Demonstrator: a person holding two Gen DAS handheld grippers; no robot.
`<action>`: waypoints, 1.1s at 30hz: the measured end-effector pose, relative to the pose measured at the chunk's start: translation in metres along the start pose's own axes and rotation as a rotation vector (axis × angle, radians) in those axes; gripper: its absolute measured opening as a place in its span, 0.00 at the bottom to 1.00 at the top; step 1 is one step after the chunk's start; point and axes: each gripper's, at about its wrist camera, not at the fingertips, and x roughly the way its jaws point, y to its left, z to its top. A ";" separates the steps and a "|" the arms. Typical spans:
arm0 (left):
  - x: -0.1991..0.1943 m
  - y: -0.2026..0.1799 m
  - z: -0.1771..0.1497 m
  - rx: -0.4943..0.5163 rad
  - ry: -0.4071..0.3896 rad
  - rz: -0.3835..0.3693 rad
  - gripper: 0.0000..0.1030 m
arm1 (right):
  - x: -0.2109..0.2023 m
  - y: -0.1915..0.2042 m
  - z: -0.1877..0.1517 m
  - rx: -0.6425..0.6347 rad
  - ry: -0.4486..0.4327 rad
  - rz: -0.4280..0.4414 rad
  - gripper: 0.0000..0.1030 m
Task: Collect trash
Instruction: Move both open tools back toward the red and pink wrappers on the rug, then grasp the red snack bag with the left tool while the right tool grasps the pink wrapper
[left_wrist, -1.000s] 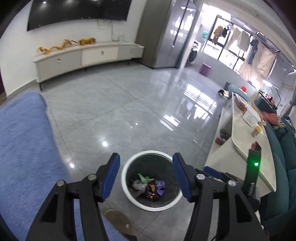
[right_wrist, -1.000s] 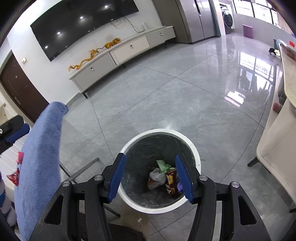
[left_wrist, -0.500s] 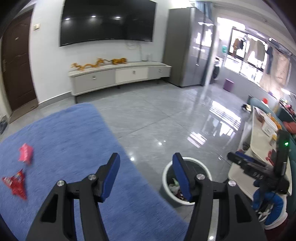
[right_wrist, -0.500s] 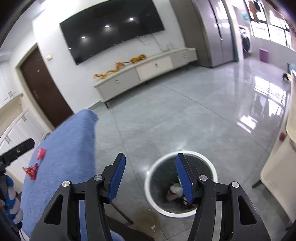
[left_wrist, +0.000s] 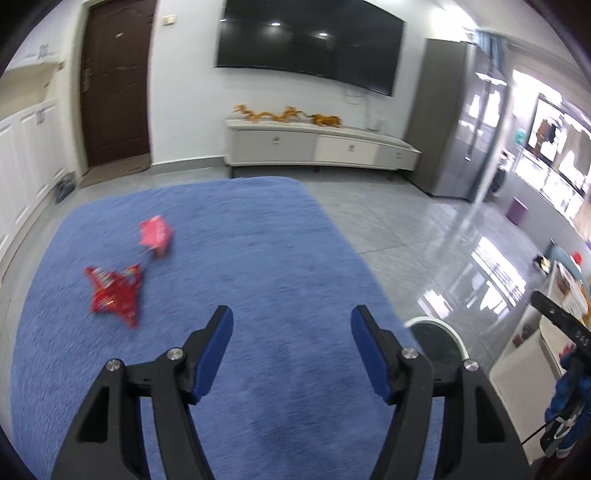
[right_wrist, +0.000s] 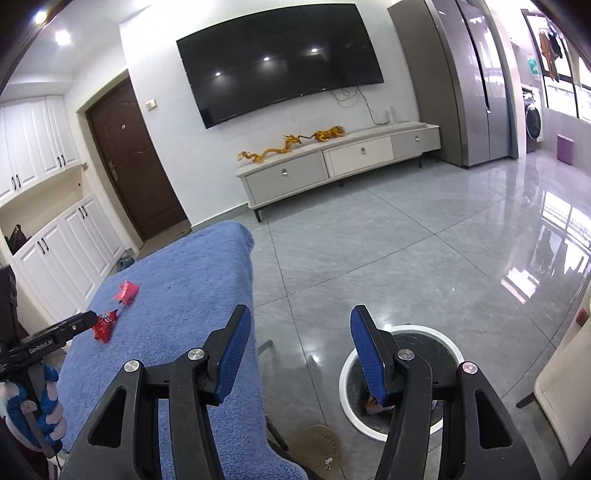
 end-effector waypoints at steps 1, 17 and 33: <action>-0.001 0.006 -0.001 -0.014 0.000 0.010 0.63 | 0.000 0.001 0.000 -0.002 0.001 0.001 0.54; 0.033 0.142 -0.020 -0.308 0.041 0.178 0.63 | 0.035 0.054 0.011 -0.100 0.057 0.072 0.54; 0.084 0.199 -0.003 -0.368 0.055 0.219 0.63 | 0.100 0.112 0.027 -0.186 0.162 0.154 0.54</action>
